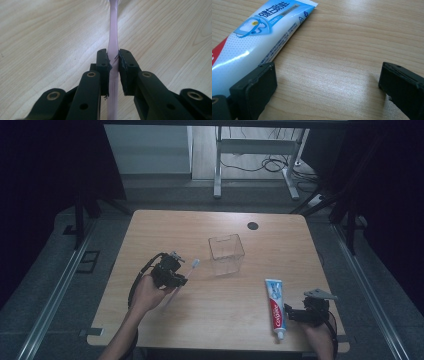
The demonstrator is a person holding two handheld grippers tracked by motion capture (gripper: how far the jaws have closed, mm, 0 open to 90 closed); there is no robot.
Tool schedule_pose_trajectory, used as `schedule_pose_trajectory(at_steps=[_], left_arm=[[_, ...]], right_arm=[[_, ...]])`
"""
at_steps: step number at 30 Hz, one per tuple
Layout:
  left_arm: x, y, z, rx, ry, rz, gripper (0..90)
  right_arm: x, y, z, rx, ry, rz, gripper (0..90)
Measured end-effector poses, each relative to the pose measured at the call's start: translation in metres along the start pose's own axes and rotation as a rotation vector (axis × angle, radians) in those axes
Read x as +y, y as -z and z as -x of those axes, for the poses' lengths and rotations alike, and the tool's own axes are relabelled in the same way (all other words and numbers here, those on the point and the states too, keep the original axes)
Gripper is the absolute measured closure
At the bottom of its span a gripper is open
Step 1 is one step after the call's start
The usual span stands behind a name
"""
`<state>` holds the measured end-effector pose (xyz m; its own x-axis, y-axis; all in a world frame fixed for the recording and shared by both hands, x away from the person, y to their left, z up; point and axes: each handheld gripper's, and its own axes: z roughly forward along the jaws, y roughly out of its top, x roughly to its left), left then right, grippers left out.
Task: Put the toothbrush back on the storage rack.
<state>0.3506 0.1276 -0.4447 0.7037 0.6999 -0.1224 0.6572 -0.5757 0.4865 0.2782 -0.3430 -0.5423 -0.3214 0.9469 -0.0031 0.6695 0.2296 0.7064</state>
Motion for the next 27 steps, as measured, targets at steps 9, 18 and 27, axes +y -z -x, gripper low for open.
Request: schedule_pose_trajectory(at_steps=[9,18,27], left_arm=[[0.012,0.014,0.0,0.001,-0.002,0.066,79.1],[0.025,0.025,0.001,0.003,-0.016,0.114,79.1],[0.039,0.03,0.001,0.013,-0.029,0.159,79.1]], right_arm=[[0.0,0.0,0.0,0.002,-0.001,-0.001,1.3],[0.0,0.0,0.0,0.003,0.003,0.0,1.3],[0.0,0.0,0.0,0.004,0.003,0.001,1.3]])
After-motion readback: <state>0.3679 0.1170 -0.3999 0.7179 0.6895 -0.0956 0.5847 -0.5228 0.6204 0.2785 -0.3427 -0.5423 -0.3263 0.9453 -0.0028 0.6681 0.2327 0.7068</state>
